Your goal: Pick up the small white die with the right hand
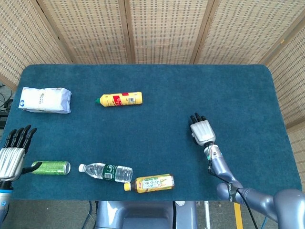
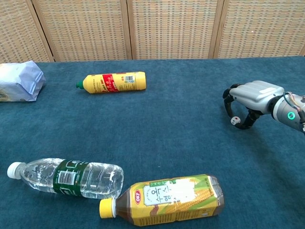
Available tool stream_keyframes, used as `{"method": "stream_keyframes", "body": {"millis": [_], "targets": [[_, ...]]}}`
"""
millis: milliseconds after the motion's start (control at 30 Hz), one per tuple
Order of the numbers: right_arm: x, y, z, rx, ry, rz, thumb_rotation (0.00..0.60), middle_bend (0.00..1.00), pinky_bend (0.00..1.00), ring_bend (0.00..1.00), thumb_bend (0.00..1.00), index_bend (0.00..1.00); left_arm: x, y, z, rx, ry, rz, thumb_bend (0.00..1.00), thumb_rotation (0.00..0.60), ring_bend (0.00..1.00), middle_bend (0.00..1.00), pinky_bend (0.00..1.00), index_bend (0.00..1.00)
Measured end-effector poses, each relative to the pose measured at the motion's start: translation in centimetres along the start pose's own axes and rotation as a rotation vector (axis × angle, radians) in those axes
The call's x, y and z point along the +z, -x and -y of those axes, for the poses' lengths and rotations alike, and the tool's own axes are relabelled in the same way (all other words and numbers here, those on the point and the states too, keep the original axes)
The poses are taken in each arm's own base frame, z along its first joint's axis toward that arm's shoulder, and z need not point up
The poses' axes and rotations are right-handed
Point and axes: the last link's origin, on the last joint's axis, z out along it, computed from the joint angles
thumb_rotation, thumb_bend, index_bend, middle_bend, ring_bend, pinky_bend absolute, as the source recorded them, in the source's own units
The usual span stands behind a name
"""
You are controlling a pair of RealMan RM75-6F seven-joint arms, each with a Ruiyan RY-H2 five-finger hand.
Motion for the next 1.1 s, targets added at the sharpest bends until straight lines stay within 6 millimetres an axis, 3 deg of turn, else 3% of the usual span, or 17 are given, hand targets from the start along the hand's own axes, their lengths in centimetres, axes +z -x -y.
{"method": "stream_keyframes", "body": {"millis": [733, 1100], "targets": [[0.0, 0.1, 0.0, -0.01, 0.006, -0.002, 0.6, 0.15, 0.2, 0.07, 0.4, 0.5, 0.0, 0.0, 0.0, -0.001, 0.0, 0.003, 0.11, 0.6, 0.0, 0.0, 0.0, 0.0], [-0.4, -1.8, -0.9, -0.038, 0.024, -0.058, 0.6, 0.15, 0.2, 0.07, 0.4, 0.51, 0.0, 0.0, 0.1, -0.001, -0.001, 0.001, 0.11, 0.6, 0.0, 0.0, 0.0, 0.0]]}}
